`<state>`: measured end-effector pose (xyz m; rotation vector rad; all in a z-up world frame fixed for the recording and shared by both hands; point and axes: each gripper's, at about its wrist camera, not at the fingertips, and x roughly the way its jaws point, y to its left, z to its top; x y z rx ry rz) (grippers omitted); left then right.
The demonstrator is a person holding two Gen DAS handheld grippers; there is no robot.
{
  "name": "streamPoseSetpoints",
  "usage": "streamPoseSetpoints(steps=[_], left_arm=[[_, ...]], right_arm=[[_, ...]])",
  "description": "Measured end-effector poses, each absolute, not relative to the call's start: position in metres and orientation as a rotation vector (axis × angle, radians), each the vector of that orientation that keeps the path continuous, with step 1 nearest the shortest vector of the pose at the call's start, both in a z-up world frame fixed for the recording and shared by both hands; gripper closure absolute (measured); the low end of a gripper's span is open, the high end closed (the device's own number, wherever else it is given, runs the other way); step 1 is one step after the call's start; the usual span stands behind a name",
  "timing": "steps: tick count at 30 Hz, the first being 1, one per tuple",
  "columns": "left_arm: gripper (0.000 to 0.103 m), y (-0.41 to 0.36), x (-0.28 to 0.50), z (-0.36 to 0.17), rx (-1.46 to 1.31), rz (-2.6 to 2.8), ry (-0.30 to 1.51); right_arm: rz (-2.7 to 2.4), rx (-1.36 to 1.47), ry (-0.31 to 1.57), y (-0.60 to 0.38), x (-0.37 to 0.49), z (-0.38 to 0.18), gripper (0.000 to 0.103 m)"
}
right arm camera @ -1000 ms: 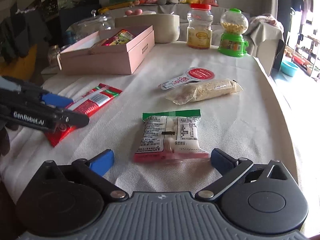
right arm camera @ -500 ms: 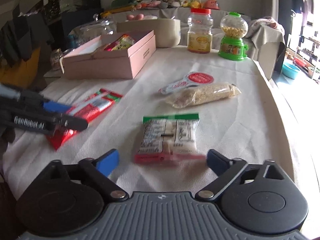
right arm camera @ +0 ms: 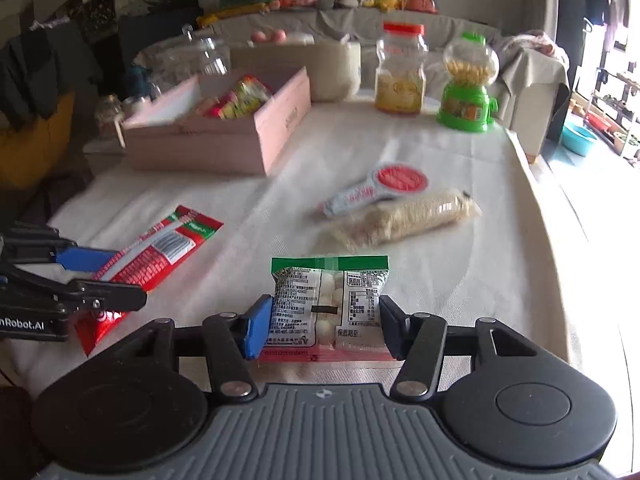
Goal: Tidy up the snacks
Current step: 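Grasp the green-banded white snack packet with the right tool while the left tool holds the red packets, then carry both packets over the pink box and open both tools to drop them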
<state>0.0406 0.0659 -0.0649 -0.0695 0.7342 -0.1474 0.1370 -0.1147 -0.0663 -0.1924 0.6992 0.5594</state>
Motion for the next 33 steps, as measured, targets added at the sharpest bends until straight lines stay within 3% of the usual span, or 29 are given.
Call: streamPoseSetpoints(steps=[8, 13, 18, 24, 30, 33], left_arm=[[0.053, 0.108, 0.036, 0.054, 0.063, -0.033, 0.397], [0.053, 0.157, 0.094, 0.091, -0.055, -0.015, 0.394], [0.053, 0.201, 0.168, 0.065, -0.249, -0.044, 0.474], [0.052, 0.239, 0.242, -0.021, -0.344, -0.031, 0.674], [0.050, 0.251, 0.241, -0.040, -0.296, -0.031, 0.564], [0.048, 0.250, 0.242, -0.046, -0.246, -0.044, 0.592]], right_arm=[[0.611, -0.122, 0.386, -0.089, 0.157, 0.075, 0.047], [0.594, -0.125, 0.351, -0.038, 0.202, 0.123, 0.047], [0.603, -0.162, 0.429, 0.011, 0.239, 0.116, 0.047], [0.608, -0.168, 0.601, 0.055, 0.294, 0.078, 0.047], [0.639, -0.150, 0.785, 0.113, 0.352, 0.029, 0.047], [0.659, -0.149, 0.859, 0.146, 0.375, 0.001, 0.047]])
